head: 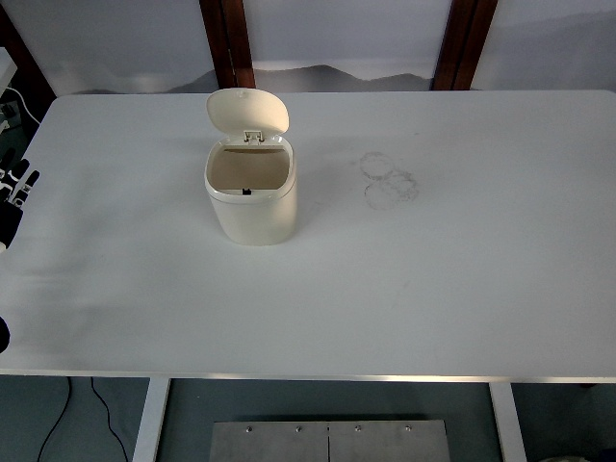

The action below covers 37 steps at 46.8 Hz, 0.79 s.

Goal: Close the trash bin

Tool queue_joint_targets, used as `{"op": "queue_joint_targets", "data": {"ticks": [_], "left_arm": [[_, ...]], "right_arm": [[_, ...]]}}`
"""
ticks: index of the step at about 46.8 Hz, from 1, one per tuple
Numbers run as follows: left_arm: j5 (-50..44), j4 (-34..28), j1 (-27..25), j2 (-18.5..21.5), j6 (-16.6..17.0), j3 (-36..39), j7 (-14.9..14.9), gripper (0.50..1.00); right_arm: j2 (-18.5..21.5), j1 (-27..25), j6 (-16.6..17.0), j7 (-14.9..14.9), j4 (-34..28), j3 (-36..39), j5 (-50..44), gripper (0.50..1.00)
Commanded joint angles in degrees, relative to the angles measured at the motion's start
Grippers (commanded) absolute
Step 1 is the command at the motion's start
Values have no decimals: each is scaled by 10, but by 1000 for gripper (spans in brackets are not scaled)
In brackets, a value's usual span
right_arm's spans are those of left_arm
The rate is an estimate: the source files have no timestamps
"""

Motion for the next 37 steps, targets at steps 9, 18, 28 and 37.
{"op": "queue_joint_targets", "data": {"ticks": [9,18,28,37], "left_arm": [[-5,0,0,-2,2,0,-1,1000],[-6,0,1,-2,-1,0,-2,1000],[-5,0,-3,-2,4,1,-1,1000],[-5,0,-4,-3,4,1,-1,1000]], "right_arm": [[0,0,0,0,0,0,0,995],[0,0,0,-1,0,-1,0,995],[0,0,0,-1,0,0,0,995],[0,0,0,0,0,0,0,995]]}}
